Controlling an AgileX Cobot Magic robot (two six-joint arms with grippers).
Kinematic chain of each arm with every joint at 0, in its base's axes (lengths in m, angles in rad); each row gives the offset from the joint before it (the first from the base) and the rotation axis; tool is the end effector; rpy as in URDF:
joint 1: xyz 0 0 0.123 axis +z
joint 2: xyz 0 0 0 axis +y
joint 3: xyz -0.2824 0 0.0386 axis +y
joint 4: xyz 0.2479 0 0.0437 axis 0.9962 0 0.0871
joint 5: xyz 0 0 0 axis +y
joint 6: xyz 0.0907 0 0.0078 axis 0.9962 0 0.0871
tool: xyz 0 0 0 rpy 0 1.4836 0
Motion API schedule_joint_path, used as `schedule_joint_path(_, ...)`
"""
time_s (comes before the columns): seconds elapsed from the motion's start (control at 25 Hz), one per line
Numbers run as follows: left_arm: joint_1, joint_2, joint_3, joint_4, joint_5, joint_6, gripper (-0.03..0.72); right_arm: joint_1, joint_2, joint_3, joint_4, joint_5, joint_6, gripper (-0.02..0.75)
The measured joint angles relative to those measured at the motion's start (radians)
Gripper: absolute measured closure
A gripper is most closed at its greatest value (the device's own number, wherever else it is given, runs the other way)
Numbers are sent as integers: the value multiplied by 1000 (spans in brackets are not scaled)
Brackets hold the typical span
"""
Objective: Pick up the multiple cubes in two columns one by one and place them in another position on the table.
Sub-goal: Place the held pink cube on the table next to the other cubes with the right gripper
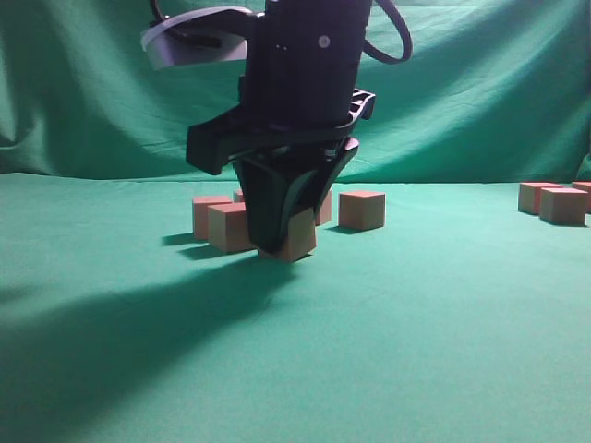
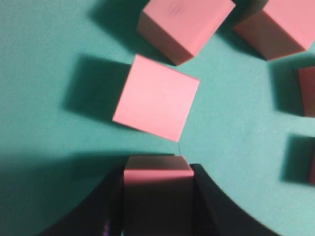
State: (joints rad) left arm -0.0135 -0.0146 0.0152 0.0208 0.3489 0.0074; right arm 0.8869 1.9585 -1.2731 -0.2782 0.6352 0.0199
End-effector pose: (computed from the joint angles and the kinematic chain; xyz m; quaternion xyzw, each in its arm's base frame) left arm 0.0529 -0.0001 0.1773 0.0139 0.7934 0.0069 0.6086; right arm 0.2600 0.2954 0.1625 -0.4974 0.8456 -0.0169 0.1932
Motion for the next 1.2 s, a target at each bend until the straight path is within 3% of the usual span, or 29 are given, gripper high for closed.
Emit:
schedule_joint_path(0.36,0,0,0,0,0,0,688,0,2,0,0,-6,-7,477)
schedule_joint_path(0.64,0,0,0,0,0,0,688,0,3,-2,0,20,-7,190)
schedule_joint_path(0.8,0,0,0,0,0,0,688,0,-43,-2,2,82,-8,194)
schedule_joint_path(0.84,0,0,0,0,0,0,688,0,-68,-2,2,99,-8,153)
schedule_joint_path(1.2,0,0,0,0,0,0,688,0,-346,-2,-6,330,5,169)
